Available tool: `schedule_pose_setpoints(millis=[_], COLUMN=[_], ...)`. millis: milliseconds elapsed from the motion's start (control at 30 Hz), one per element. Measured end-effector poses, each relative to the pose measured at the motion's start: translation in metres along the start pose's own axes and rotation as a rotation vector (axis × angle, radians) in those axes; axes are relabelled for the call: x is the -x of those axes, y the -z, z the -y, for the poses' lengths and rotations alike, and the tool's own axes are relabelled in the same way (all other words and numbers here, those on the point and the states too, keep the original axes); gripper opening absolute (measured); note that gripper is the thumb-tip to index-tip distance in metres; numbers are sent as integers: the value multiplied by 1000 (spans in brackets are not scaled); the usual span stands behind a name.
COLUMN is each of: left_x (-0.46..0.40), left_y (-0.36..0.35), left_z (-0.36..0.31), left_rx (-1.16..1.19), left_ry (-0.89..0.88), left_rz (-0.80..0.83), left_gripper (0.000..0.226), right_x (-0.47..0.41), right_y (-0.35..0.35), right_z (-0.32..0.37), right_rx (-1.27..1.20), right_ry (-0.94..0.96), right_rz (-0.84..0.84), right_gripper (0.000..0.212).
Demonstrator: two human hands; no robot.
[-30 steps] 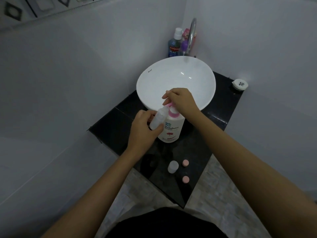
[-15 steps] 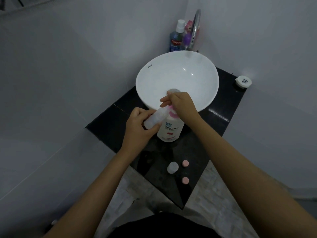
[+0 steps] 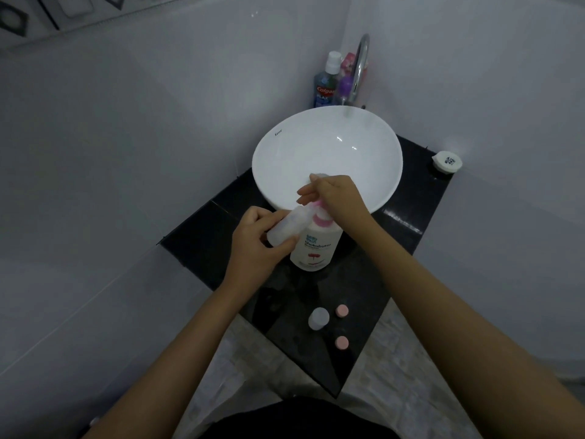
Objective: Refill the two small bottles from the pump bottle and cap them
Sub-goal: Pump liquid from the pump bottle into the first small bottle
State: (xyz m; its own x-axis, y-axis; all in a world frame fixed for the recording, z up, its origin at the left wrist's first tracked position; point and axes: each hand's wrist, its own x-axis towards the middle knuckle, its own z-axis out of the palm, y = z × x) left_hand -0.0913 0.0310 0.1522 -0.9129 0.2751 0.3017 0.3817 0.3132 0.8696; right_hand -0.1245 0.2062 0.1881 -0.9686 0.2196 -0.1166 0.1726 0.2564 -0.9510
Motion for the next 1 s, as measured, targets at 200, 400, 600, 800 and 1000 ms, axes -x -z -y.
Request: schedule_pose_setpoints(millis=[200, 400, 600, 800, 1000], left_x=[1, 1, -2, -1, -3], left_y=[-3, -4, -2, -4, -3], left_z=[5, 8, 2, 10, 9], left_rx=[5, 27, 62, 41, 74], left_ry=[3, 40, 5, 55, 65], left_rz=[-9, 2, 6, 18, 26], left_gripper=[42, 42, 42, 42, 42], right_x=[4, 5, -2, 5, 4], right_y=[-7, -6, 1, -8, -5], right_z=[-10, -13, -1, -15, -10], right_rx=[41, 72, -1, 89, 54], right_ry=[-38, -21, -25, -2, -21], right_rz=[-43, -26, -1, -16, -62], right_gripper=[37, 36, 35, 36, 34])
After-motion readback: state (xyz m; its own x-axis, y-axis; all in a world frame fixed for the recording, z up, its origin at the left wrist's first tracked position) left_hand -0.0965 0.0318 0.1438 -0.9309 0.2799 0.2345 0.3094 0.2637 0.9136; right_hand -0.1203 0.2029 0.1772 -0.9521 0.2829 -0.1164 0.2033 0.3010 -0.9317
